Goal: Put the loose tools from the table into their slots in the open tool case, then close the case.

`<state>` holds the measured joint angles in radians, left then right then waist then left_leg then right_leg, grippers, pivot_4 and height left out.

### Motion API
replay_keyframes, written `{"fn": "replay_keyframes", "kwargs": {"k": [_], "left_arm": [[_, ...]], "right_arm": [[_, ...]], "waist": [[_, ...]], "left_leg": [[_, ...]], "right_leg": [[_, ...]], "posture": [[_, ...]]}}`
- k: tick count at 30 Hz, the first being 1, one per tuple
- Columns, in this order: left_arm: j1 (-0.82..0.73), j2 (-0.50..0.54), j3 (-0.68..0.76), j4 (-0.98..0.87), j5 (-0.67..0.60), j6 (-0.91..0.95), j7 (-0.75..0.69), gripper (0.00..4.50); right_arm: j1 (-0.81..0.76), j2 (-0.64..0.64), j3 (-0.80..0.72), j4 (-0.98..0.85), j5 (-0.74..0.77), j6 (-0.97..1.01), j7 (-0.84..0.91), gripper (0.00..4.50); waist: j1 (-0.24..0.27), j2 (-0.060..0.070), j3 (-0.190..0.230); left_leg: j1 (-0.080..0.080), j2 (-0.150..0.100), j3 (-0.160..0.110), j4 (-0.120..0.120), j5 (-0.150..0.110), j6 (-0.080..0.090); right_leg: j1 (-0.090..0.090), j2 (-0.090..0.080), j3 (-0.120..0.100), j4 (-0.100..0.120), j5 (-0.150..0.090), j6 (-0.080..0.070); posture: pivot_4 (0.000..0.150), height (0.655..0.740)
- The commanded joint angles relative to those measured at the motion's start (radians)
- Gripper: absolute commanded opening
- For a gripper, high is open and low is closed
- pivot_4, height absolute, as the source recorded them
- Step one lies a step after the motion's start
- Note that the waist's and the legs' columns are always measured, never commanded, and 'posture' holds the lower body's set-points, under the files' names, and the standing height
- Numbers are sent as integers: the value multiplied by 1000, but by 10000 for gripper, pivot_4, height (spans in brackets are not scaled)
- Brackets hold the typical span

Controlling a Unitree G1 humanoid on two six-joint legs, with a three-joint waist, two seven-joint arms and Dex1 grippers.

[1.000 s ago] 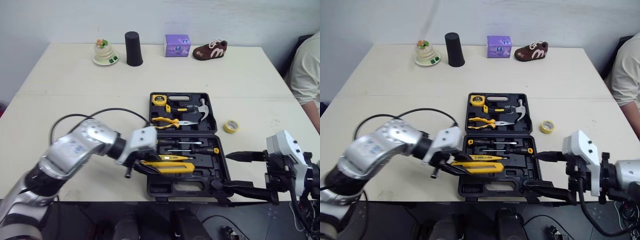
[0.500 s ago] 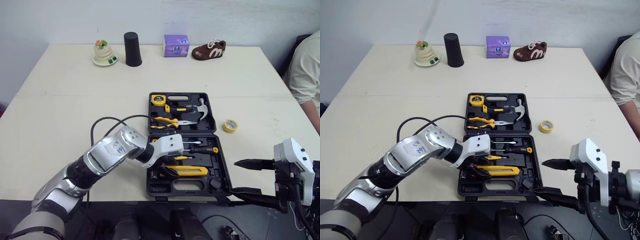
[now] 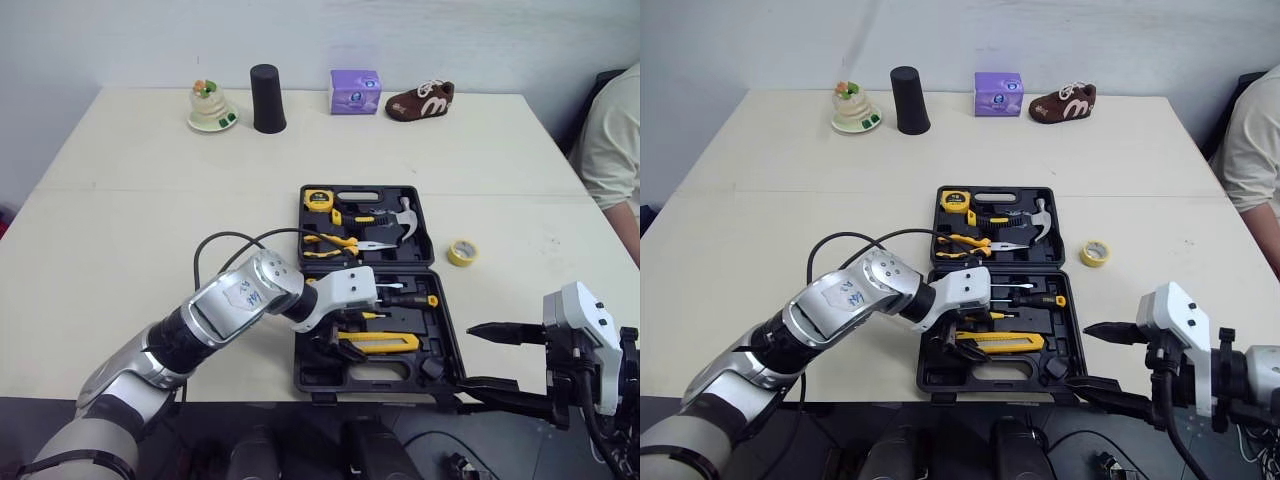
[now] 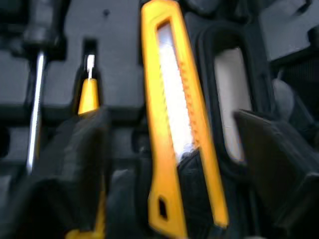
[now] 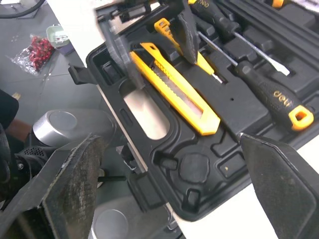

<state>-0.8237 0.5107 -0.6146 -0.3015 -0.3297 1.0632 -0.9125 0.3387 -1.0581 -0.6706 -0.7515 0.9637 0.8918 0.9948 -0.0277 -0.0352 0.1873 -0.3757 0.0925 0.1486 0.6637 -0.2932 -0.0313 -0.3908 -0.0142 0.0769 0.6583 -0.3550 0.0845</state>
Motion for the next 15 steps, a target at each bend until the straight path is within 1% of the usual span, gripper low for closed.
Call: {"fn": "replay_keyframes", "kwargs": {"k": [1,2,4,7,11,13,14,15], "left_arm": [[27,37,122,-51,-49,-141,-79,44455],[66,42,137,-48,-34,-252,-94,44455],[121,41,152,-27,-7,-401,-114,44455],[214,3,196,42,-68,-491,-183,36388],[244,7,174,110,-27,-558,-235,17338],[242,16,162,116,-11,-558,-247,9199],[242,19,157,117,-4,-559,-253,3568],[241,23,145,121,15,-553,-250,832]], "right_arm": [[3,10,-13,-16,8,-10,-2,45000],[6,14,-16,-18,7,-11,-1,45000],[12,18,-19,-21,5,-13,-1,45000],[12,28,-8,-23,-6,-25,-8,45000],[5,27,5,-23,-13,-34,-17,45000],[6,26,5,-22,-14,-35,-16,45000],[6,26,5,-22,-15,-35,-15,45000],[6,25,6,-20,-17,-36,-15,45000]], "waist": [[-2,0,0],[-3,1,0],[-3,1,-1],[-2,1,-1],[0,1,-1],[-1,1,-1],[-1,1,-1],[-1,1,-1]], "left_leg": [[0,0,0,0,0,0],[0,1,0,0,0,0],[2,1,0,-2,0,-1],[2,2,0,-1,-1,-2],[2,1,0,0,-1,-1],[2,0,0,0,-1,0],[2,0,0,0,-2,0],[2,0,0,0,-2,0]], "right_leg": [[0,0,0,0,0,0],[0,1,0,0,0,0],[0,2,3,0,0,0],[0,2,4,0,0,0],[0,2,5,1,0,0],[0,2,5,1,0,0],[0,2,5,0,0,0],[0,2,5,0,0,0]], "posture": [[1500,7296],[1500,7296],[1500,7296],[1500,7296],[1500,7296],[1500,7296],[1500,7296],[1500,7296]]}}
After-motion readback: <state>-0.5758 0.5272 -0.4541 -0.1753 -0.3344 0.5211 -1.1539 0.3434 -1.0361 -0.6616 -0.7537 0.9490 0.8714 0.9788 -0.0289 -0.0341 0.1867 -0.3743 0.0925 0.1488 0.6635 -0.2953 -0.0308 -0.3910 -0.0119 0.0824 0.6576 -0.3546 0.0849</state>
